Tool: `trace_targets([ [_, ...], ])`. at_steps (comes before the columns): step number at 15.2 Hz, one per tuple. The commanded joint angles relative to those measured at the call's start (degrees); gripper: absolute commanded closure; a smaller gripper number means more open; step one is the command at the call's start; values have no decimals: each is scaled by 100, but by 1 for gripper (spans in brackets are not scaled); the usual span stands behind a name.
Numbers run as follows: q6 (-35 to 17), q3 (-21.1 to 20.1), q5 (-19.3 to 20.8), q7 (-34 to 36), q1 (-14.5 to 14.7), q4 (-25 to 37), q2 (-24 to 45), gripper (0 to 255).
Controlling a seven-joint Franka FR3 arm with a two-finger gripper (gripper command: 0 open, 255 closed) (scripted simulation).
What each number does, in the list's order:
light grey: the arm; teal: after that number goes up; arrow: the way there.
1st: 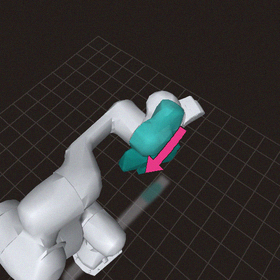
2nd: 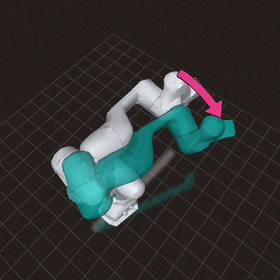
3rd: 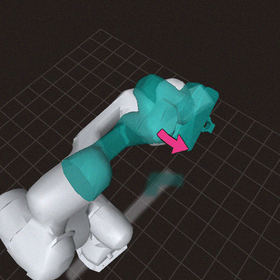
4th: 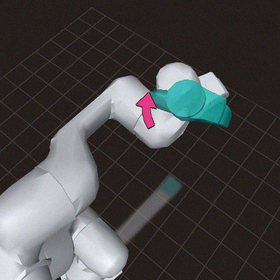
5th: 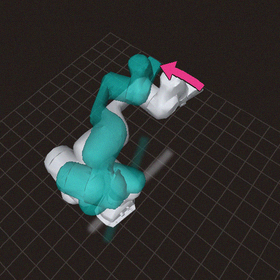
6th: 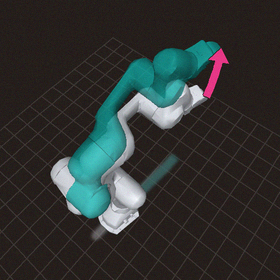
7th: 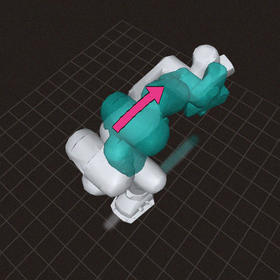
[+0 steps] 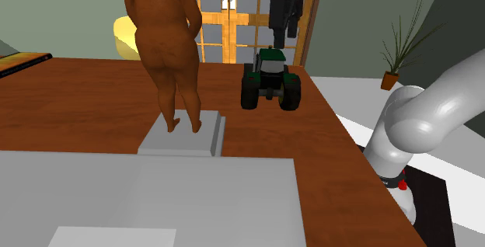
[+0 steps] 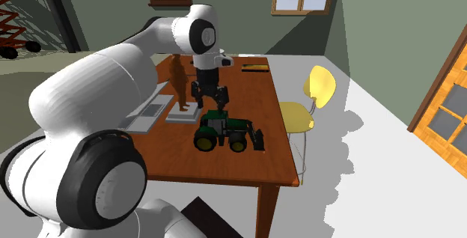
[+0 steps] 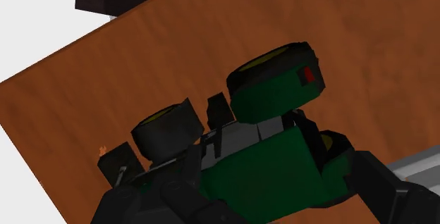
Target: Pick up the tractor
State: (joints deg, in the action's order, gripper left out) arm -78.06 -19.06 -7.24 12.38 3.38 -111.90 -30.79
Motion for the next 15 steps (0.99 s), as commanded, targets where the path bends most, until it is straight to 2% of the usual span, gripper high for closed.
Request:
trace_targets([
  [1,-91,-28,-20,27,10,-108,-18,0],
  [6,-498,-52,-69,5,43,-659,-165,0],
  [8,-498,-52,-69,4,43,-659,-165,0],
  [9,-499,-49,-69,1,44,-668,-173,255],
  [15,-494,-49,-66,1,41,-653,-163,255],
])
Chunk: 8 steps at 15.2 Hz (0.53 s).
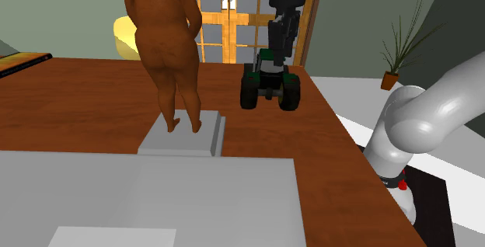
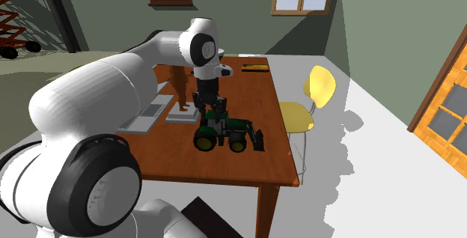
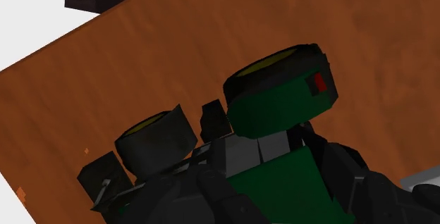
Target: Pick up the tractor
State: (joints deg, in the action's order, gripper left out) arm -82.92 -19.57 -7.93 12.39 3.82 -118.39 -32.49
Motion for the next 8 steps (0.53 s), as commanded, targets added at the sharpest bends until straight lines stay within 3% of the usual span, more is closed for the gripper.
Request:
trace_targets([
  [1,-8,2,2,0,-3,-4,7,255],
  [8,353,20,44,22,-32,484,136,255],
])
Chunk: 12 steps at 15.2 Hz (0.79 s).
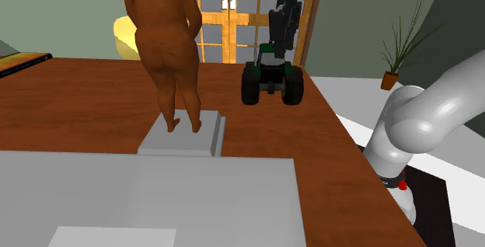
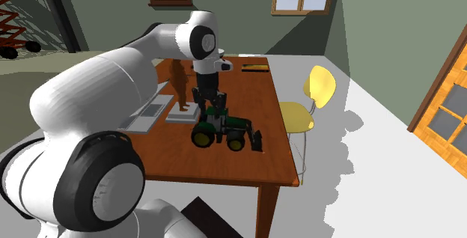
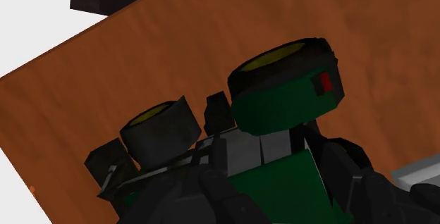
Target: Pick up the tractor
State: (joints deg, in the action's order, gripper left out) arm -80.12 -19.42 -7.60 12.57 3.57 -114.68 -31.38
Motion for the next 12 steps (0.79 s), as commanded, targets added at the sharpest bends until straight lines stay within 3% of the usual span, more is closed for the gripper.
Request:
trace_targets([
  [1,147,8,19,9,-13,216,54,255],
  [12,830,13,101,66,-71,1223,386,255],
])
